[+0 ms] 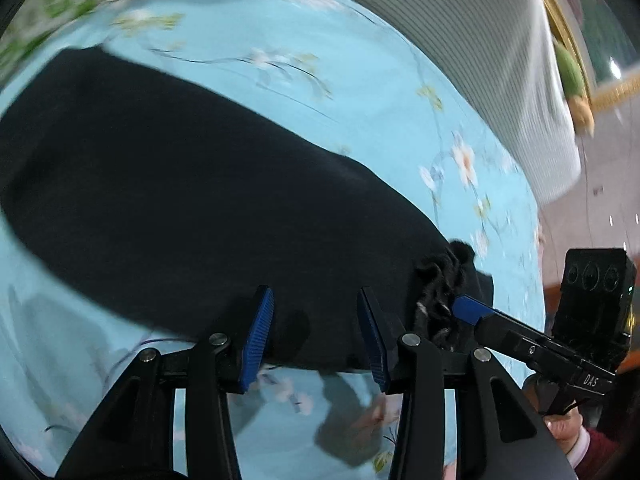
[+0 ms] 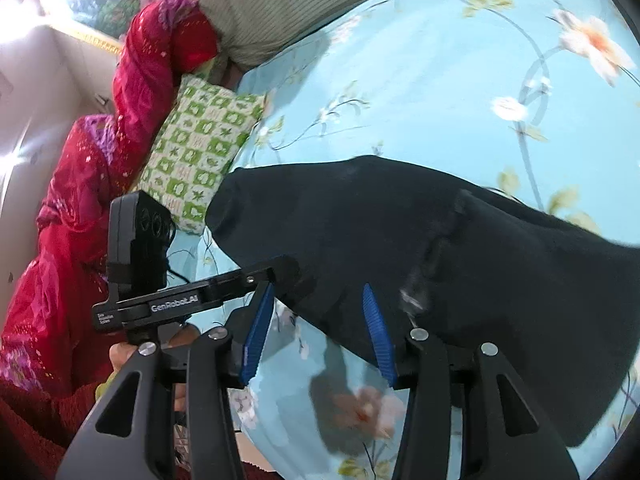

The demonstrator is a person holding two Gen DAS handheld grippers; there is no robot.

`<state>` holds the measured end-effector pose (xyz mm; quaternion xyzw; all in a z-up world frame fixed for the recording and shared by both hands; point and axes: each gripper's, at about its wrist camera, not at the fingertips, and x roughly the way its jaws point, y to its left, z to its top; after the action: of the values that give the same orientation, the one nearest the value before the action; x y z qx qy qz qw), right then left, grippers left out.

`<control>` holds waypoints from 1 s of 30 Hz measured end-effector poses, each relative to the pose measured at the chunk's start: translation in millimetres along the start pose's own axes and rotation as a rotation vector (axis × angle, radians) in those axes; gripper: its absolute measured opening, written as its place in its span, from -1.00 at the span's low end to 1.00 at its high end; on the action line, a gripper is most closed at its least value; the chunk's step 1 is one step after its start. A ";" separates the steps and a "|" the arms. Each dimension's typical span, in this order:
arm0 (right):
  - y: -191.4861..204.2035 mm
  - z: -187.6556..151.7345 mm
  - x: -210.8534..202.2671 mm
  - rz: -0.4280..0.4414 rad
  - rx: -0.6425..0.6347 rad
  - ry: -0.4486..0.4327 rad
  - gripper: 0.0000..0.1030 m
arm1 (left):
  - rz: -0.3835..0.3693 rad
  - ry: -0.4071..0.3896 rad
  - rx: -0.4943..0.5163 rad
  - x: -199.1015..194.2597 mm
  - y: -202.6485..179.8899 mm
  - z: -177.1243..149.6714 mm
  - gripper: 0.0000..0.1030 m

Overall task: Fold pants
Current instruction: 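Lift the cuff end and fold it over toward the waistband, then release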

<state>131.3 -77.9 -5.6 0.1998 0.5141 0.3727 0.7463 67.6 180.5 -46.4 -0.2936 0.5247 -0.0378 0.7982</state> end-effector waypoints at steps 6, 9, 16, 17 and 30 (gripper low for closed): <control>20.8 13.4 27.8 0.014 -0.066 0.044 -0.05 | 0.044 -0.052 -0.110 -26.2 42.3 -3.1 -0.15; 29.3 20.1 42.7 0.019 -0.097 0.066 -0.05 | 0.072 -0.074 -0.151 -38.4 61.3 -3.3 -0.15; 48.3 42.3 77.0 0.022 -0.153 0.110 0.01 | 0.120 -0.105 -0.273 -55.4 103.0 -5.0 -0.08; 50.9 46.6 81.7 0.021 -0.162 0.114 0.05 | 0.124 -0.107 -0.285 -56.4 107.4 -4.2 -0.04; 73.4 101.8 148.7 0.009 -0.292 0.187 0.14 | 0.146 -0.096 -0.400 -46.7 144.2 24.1 0.05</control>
<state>227.6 91.2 -7.7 0.0562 0.5206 0.4637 0.7147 31.8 327.0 -74.9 -0.4088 0.5029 0.1392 0.7487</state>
